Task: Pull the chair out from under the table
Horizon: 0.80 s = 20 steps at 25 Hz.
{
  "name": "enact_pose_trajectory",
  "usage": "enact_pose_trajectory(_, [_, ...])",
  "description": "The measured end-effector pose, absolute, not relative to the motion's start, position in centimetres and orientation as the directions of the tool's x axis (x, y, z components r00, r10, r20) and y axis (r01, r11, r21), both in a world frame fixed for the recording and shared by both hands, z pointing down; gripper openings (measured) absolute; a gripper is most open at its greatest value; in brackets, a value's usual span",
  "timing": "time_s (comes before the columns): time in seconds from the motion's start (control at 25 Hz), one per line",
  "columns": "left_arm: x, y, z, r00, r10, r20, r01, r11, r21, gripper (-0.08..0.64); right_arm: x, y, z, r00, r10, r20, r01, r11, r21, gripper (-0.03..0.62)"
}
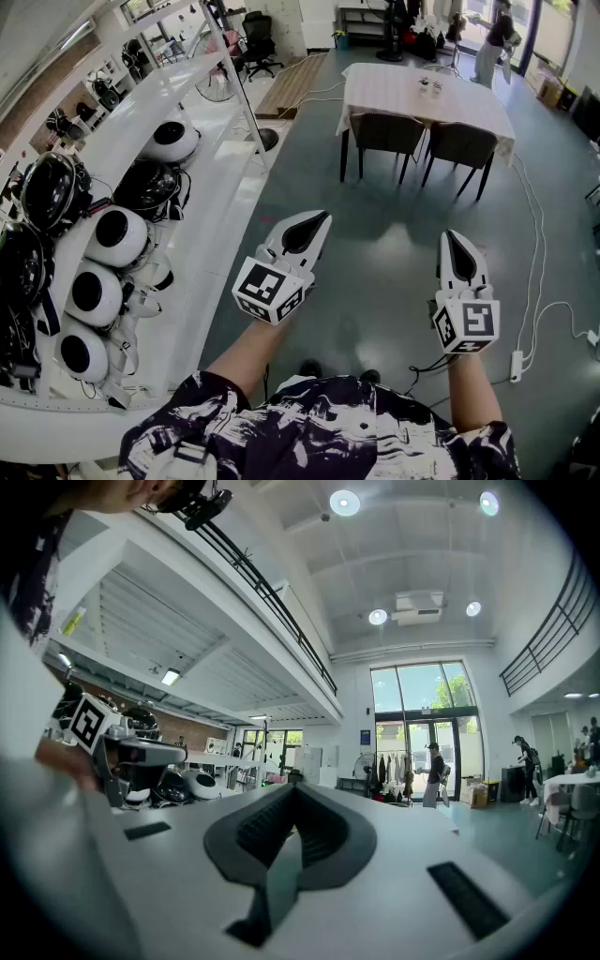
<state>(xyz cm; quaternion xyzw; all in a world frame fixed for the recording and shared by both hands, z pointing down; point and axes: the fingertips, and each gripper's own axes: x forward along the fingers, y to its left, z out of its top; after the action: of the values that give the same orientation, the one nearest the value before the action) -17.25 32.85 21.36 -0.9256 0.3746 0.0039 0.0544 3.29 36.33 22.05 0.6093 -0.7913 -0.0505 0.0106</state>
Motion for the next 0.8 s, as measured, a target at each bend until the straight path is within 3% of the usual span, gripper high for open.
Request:
enact_pose_trajectory(0.64, [-17.34,33.05,21.16,0.723,-0.689,-0.047,-0.691,-0.718,-0.084,0.005,2.87,36.55,21.70,-0.262,-0.964,-0.046,-0.961,0.256,0.101,0.002])
enact_pose_trajectory(0.8, [-16.96,32.93,20.83,0.741,-0.667,-0.070,-0.671,-0.735,-0.100,0.006,2.52,36.19,21.08,-0.336,-0.938,-0.080,-0.939,0.327,0.105,0.027])
